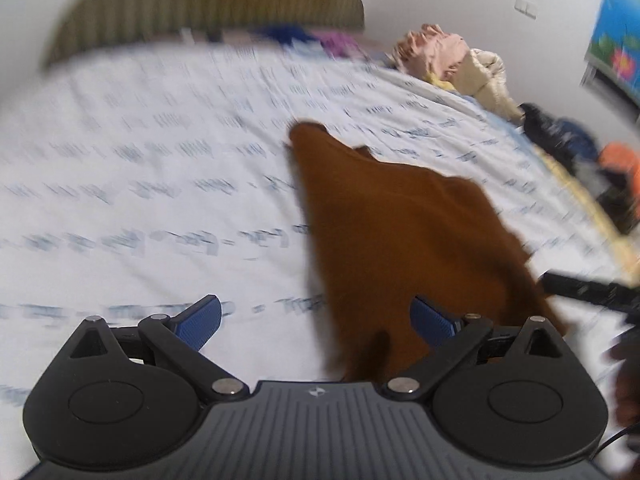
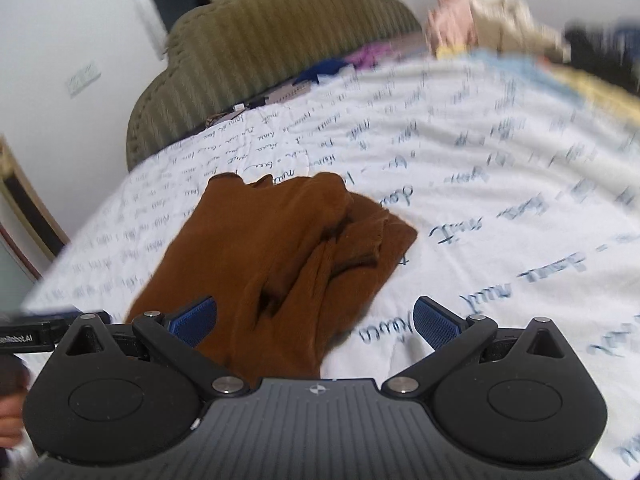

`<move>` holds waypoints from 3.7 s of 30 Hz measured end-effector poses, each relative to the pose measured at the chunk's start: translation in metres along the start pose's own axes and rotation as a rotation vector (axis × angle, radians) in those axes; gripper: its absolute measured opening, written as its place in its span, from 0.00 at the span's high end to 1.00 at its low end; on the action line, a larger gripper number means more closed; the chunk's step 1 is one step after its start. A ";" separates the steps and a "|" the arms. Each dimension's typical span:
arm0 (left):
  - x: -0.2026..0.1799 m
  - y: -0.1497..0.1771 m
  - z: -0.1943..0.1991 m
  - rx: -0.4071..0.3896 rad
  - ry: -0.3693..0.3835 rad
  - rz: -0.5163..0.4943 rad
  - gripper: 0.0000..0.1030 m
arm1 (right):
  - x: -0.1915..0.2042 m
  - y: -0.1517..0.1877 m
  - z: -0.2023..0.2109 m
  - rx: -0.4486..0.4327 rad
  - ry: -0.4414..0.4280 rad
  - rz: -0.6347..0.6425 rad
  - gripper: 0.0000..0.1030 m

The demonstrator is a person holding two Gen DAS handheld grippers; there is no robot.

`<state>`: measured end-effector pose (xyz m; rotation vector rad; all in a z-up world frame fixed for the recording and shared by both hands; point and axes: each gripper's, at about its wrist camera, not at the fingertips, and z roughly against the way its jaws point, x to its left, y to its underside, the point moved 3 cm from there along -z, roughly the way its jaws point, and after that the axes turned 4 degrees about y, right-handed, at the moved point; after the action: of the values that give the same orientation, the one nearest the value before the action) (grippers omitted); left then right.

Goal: Fold small clothes

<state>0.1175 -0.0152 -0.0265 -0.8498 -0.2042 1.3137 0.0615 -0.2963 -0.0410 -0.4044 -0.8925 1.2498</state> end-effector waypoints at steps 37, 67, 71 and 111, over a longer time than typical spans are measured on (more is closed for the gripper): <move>-0.049 0.070 0.008 -0.131 -0.143 -0.699 0.01 | 0.041 0.031 0.017 0.062 -0.081 0.254 0.89; -0.116 0.039 -0.025 -0.128 -0.034 -0.577 0.01 | 0.007 -0.052 -0.073 0.016 -0.045 -0.079 0.89; -0.125 0.045 -0.038 -0.093 -0.002 -0.586 0.01 | 0.027 -0.061 -0.066 -0.090 0.130 0.170 0.90; 0.002 -0.022 -0.043 -0.017 0.097 0.004 0.01 | -0.015 -0.015 -0.023 -0.008 0.036 -0.085 0.02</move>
<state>0.1598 -0.0321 -0.0430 -0.9263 -0.1371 1.2730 0.0876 -0.3102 -0.0499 -0.3906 -0.8753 1.1580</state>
